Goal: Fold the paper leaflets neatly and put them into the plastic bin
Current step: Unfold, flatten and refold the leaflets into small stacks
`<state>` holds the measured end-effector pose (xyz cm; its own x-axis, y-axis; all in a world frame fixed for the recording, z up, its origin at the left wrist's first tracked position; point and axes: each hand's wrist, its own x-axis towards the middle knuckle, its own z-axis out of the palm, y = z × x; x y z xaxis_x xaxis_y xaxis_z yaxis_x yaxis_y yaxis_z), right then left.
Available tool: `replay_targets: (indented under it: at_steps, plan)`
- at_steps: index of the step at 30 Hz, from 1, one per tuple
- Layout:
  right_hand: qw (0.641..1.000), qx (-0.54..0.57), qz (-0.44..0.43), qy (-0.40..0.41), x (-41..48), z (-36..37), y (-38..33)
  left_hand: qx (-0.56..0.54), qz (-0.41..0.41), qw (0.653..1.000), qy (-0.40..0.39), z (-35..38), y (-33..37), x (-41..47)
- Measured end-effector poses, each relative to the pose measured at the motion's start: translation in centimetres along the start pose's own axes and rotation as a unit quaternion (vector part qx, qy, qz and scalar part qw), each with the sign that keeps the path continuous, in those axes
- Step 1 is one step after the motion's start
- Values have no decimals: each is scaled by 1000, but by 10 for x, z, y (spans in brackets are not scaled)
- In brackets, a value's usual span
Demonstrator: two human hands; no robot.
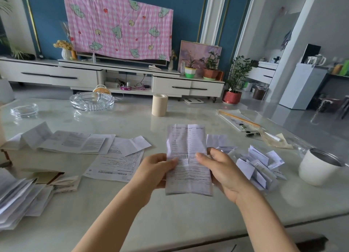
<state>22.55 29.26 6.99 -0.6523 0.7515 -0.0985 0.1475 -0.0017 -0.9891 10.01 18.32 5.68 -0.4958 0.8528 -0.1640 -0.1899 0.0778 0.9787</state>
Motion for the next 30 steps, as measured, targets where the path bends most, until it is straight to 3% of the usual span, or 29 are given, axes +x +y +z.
replay_targets:
  at_steps: [6, 9, 11, 13, 17, 20, 22, 23, 27, 30]
  plan:
    - [998, 36, -10, -51, -4, 4, -4, -30, -17, 997, 63, 1, 0, 4]
    - [998, -23, -48, -16, -2, 6, 0, -113, -68, 990, 43, 0, 4, 2]
    - [996, -52, -73, 0, -2, 9, 1, -88, -75, 993, 17, 1, 3, 2]
    - [994, -65, -86, 1, -3, 11, 0, -44, -57, 997, 37, 4, -1, 3]
    - [998, -30, -58, -27, -4, 16, -2, 43, 19, 985, 165, 11, -8, 9]
    - [996, -29, -58, 54, -1, 18, -1, 77, 100, 961, 244, 11, -7, 11]
    - [971, -147, -129, 136, -1, 21, 0, 60, 130, 952, 269, 11, -6, 10]
    - [959, -183, -164, 141, -3, 24, 0, 43, 138, 953, 266, 11, -5, 9]
    - [982, -118, -141, -42, -14, 43, 1, -117, 113, 979, 124, 14, -2, 3]
    - [991, -14, -80, -105, -20, 52, 5, -153, 80, 982, 76, 15, -1, 1]
